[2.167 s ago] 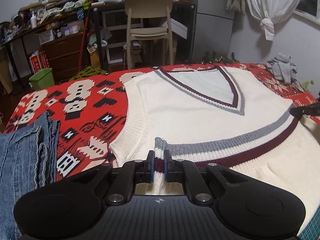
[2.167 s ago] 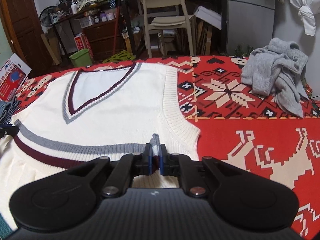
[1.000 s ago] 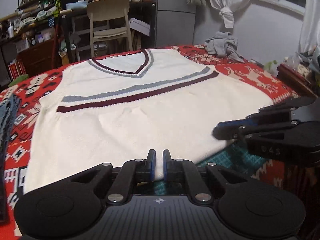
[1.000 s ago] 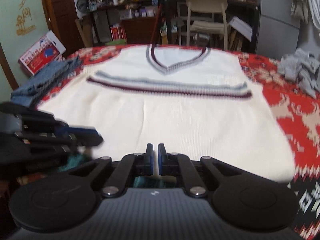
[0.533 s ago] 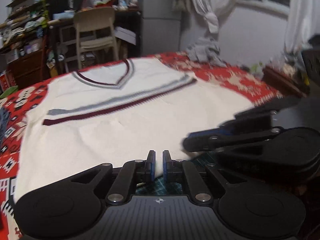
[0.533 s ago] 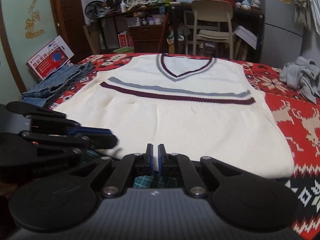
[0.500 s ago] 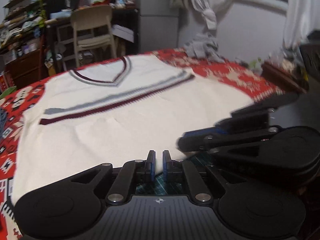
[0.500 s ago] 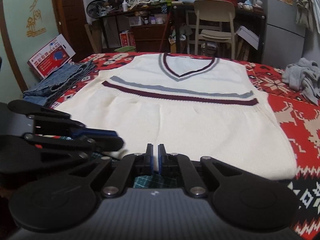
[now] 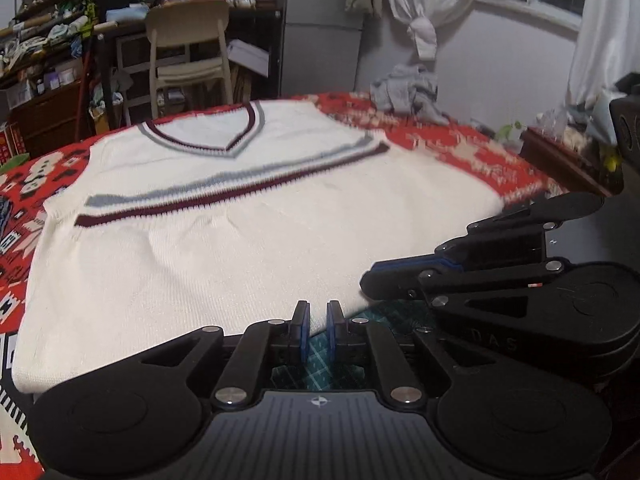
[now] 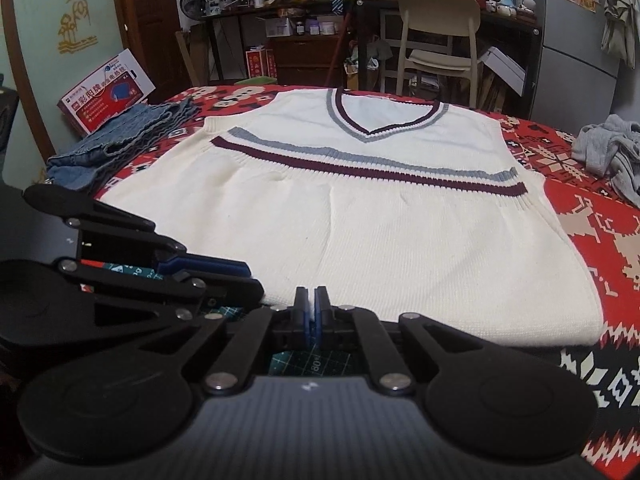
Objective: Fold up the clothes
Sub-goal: 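Open both tools and pull them back from the folded sweater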
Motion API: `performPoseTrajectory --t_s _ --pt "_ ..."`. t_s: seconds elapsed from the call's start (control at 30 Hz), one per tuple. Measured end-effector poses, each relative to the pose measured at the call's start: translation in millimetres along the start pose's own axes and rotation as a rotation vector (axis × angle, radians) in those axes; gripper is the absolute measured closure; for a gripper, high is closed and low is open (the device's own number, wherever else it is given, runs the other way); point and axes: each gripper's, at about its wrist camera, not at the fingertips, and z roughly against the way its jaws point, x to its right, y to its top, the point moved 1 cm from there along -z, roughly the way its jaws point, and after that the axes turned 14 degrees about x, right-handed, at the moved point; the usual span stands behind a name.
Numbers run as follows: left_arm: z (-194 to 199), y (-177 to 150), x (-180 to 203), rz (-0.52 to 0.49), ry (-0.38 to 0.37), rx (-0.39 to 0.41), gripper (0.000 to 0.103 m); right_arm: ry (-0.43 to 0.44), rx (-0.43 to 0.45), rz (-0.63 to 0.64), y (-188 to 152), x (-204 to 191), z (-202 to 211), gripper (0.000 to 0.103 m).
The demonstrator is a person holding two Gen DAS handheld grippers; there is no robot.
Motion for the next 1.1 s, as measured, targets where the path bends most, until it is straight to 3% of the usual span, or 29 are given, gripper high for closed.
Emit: performPoseTrajectory --t_s 0.1,0.23,0.4,0.5,0.6,0.7,0.9,1.1 --pt "3 3 -4 0.029 0.008 0.016 0.094 0.002 0.023 0.021 6 -5 0 0.1" --pt "-5 -1 -15 0.039 0.052 -0.051 0.094 0.022 -0.003 0.063 4 -15 -12 0.1" --pt "4 -9 -26 0.099 0.062 -0.056 0.094 0.026 -0.008 0.097 -6 -21 -11 0.1" --pt "7 -2 -27 0.148 0.042 -0.043 0.094 0.021 -0.007 0.035 -2 -10 -4 0.1" --pt "5 6 -19 0.128 0.01 -0.01 0.094 -0.03 0.011 0.01 5 5 0 0.1" --pt "-9 6 -10 0.097 0.009 -0.046 0.094 -0.074 -0.022 0.01 2 21 -3 0.1" --pt "-14 0 -6 0.069 0.002 -0.065 0.094 -0.083 -0.038 0.026 -6 32 7 0.1" --pt "-10 3 -9 0.081 -0.004 -0.059 0.094 -0.103 -0.011 -0.082 -7 51 29 0.098"
